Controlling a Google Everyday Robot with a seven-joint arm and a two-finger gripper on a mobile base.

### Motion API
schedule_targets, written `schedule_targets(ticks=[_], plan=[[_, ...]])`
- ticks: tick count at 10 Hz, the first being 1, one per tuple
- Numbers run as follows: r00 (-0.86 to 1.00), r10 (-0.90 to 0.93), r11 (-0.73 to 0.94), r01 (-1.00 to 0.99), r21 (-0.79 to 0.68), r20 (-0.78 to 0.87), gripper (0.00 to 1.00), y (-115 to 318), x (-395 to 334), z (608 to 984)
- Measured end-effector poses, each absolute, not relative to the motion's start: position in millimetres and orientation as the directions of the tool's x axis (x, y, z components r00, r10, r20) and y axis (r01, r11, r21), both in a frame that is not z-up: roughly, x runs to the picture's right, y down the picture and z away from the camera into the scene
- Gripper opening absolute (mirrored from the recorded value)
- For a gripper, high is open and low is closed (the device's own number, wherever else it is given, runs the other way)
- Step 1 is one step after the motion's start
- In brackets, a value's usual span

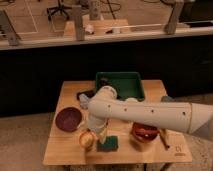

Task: Place apple in metal cup

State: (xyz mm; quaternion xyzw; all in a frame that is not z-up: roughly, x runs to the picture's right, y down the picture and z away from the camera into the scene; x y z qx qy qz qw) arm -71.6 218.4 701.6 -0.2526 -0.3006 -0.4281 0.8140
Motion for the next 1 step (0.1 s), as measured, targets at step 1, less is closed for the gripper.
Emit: schedule_targets(ticks=[1], plan=[[0.483,-0.521,0.534,0.828,-0.172,0.704,0.8,216.5,-66.5,702.5]])
